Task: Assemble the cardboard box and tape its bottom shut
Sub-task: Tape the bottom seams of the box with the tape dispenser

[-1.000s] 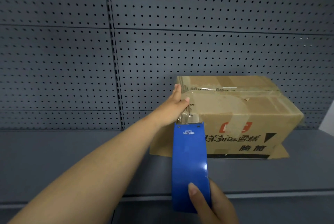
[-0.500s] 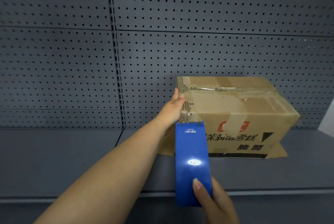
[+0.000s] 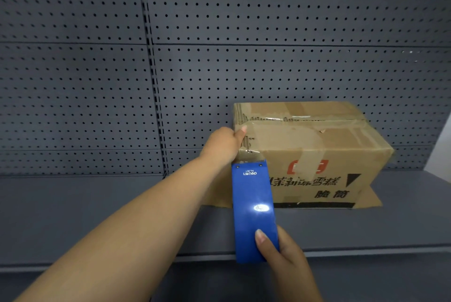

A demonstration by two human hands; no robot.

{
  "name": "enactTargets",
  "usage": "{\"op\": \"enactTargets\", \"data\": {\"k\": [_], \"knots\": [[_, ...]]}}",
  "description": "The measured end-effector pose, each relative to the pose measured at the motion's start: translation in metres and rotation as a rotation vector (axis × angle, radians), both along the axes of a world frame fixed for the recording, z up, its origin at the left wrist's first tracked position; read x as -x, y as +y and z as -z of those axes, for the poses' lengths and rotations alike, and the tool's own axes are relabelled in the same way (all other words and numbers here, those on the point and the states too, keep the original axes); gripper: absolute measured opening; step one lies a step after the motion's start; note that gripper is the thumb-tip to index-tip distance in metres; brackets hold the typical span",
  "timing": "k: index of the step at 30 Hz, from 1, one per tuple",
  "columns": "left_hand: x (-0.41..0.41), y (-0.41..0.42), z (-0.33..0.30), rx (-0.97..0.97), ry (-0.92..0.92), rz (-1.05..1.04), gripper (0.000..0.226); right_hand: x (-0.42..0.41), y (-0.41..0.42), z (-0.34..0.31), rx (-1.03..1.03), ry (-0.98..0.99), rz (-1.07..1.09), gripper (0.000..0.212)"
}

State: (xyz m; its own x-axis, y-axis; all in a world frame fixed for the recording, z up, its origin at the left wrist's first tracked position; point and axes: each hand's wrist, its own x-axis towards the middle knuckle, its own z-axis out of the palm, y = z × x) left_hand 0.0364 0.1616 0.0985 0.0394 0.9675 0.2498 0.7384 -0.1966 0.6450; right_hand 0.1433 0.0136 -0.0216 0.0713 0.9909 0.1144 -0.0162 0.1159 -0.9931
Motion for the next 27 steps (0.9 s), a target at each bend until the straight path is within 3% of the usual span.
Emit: {"op": "enactTargets", "data": {"k": [4, 7, 11, 18, 27], "knots": [[0.002, -0.005, 0.0, -0.149, 0.339, -0.062, 0.064, -0.001, 0.003, -0.001, 0.028, 0.013, -0.004, 0.012], [0.011, -0.007, 0.001, -0.388, 0.422, 0.332, 0.057, 0.0, 0.004, 0.0, 0.046, 0.012, -0.007, 0.013], [0.021, -0.002, 0.004, -0.226, 0.34, 0.537, 0.046, -0.002, 0.002, -0.001, 0.076, -0.01, 0.003, 0.009], [0.018, 0.01, 0.003, -0.167, 0.489, 0.498, 0.071, -0.001, 0.001, -0.002, 0.087, 0.025, 0.016, 0.008], [0.014, 0.019, -0.004, -0.13, 0.536, 0.473, 0.069, 0.004, -0.006, -0.009, 0.036, 0.042, 0.09, 0.009]]}}
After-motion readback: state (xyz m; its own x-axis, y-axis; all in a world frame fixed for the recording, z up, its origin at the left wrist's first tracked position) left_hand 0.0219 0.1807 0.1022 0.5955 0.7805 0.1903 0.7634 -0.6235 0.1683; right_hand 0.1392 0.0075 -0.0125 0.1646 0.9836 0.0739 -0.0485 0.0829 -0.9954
